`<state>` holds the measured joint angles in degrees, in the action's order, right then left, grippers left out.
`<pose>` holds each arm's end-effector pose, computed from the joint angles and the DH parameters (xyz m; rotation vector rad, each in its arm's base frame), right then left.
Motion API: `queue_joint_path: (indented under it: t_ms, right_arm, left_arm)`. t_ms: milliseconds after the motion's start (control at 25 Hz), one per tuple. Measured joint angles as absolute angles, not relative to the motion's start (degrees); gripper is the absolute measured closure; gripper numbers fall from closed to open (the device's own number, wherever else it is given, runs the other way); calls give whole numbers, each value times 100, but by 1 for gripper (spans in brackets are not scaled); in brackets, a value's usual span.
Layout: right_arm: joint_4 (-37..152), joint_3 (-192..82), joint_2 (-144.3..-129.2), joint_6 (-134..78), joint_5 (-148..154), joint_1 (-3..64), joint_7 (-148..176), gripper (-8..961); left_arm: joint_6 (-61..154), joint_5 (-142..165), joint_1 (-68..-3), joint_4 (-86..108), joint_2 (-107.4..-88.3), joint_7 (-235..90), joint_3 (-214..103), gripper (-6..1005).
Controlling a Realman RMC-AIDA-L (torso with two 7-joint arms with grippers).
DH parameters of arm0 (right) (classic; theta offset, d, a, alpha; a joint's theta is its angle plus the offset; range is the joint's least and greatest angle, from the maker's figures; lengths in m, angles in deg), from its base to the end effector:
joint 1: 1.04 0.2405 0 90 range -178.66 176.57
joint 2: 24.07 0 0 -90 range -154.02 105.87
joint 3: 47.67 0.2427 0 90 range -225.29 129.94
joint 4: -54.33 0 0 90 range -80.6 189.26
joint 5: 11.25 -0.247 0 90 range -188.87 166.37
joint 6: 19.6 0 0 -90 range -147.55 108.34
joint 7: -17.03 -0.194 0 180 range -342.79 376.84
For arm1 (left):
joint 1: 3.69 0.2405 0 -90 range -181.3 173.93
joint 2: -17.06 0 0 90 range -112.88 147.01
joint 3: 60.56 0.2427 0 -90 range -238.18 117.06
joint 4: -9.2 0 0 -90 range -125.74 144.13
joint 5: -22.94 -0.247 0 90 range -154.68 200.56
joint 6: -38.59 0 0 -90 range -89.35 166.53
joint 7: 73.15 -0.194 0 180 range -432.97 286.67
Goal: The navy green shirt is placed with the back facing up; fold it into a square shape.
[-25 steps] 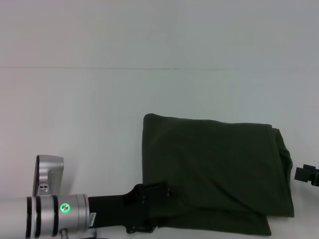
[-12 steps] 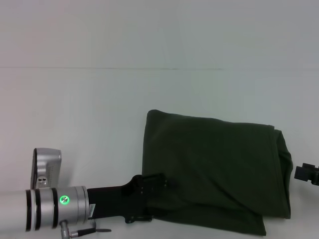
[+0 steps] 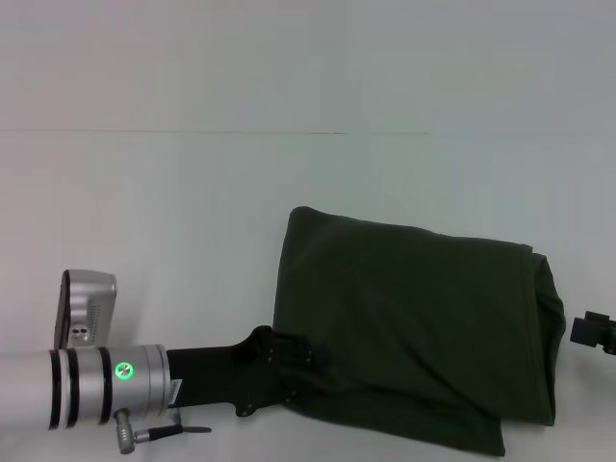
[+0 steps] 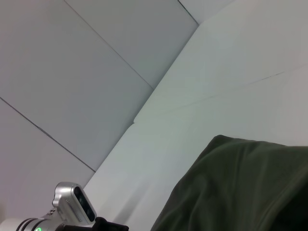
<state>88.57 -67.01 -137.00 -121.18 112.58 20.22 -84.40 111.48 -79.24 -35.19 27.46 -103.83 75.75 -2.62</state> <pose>0.3406 0.3029 0.0333 -2.3831 1.4319 0.8857 -0.2681 0.3349 -0.1440 1.6995 2.4163 0.6524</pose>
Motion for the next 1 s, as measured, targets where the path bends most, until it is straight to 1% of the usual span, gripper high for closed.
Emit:
queue_joint_path:
  t_ms: [160,360,560,720,1000]
  right_arm:
    - [8860,-6701,-13691,-12122,11253,2023,-8438,6]
    - [8861,-6700,-13690,-12122,11249,2023,-8431,6]
    - [8861,-6695,-13697,-12095,11243,2025,-8466,6]
    - [8847,-6692,-13708,-12067,11241,2045,-8495,5]
    - [8856,-6692,-13718,-12052,11241,2055,-8499,5]
  left_arm:
    - [11148,-7929,-3556,2749,-10376,7576,-241,482]
    - [11148,-7933,-3569,2753,-10351,7566,-277,723]
    - [11153,-7937,-3592,2800,-10349,7517,-273,880]
    - [11185,-7936,-3594,2825,-10346,7413,-278,897]
    - [11705,-7874,-3559,2828,-10255,6938,-666,930]
